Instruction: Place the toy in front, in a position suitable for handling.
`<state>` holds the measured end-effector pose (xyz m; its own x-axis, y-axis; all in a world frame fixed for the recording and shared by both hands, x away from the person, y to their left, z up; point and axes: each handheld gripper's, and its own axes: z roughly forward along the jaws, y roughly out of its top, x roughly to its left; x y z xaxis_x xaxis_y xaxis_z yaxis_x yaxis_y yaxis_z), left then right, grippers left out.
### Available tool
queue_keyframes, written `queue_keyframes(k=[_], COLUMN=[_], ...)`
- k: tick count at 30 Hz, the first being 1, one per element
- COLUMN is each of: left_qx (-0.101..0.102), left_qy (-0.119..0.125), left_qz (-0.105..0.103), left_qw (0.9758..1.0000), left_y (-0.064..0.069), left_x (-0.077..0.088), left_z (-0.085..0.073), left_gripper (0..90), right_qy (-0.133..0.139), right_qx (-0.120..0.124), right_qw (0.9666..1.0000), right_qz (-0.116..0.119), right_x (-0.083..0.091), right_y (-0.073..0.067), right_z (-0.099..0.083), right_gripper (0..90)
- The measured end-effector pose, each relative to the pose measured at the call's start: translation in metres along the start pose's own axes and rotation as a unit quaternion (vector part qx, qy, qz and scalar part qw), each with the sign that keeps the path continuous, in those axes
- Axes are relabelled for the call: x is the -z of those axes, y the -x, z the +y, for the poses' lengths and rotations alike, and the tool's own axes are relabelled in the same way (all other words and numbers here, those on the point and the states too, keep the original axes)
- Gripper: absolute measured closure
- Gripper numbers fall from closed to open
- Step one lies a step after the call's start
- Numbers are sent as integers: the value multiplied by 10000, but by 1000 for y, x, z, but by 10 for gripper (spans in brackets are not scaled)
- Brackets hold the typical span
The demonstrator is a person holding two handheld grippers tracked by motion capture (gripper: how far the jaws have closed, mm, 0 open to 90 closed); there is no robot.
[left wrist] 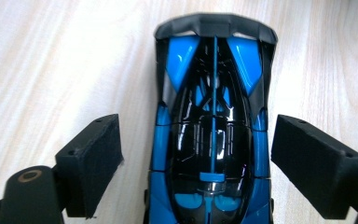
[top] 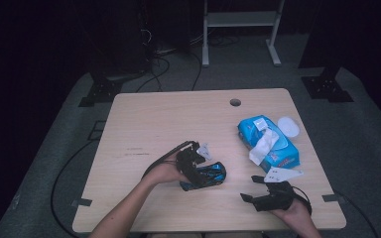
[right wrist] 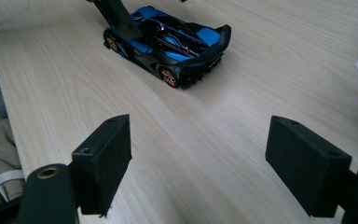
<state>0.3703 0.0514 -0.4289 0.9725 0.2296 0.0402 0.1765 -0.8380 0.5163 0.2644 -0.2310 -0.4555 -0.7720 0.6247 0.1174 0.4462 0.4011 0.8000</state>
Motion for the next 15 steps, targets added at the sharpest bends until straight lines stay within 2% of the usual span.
queue_keyframes(k=[4,6,7,8,10,12,15], left_qx=[143,269,388,523,592,649,748], left_qy=[242,452,587,845,1063,1200,1392], left_qz=[122,158,131,177,323,512,661], left_qw=[9995,9985,9974,9949,9920,9893,9852], left_y=[-1,-1,-1,1,3,4,5], left_x=[7,11,13,16,19,23,28], left_z=[-5,-10,-13,-19,-26,-35,-47], left_gripper=[121,113,109,107,106,91,73], right_qy=[31,59,68,83,176,245,361], right_qx=[19,36,35,62,145,152,159], right_qw=[10000,9999,9999,9999,9996,9993,9987], right_qz=[-53,-86,-89,-103,-173,-227,-317], right_x=[1,3,4,5,10,13,19], right_y=[1,1,1,1,1,2,4], right_z=[1,1,2,3,6,9,12], right_gripper=[214,214,215,220,222,222,222])
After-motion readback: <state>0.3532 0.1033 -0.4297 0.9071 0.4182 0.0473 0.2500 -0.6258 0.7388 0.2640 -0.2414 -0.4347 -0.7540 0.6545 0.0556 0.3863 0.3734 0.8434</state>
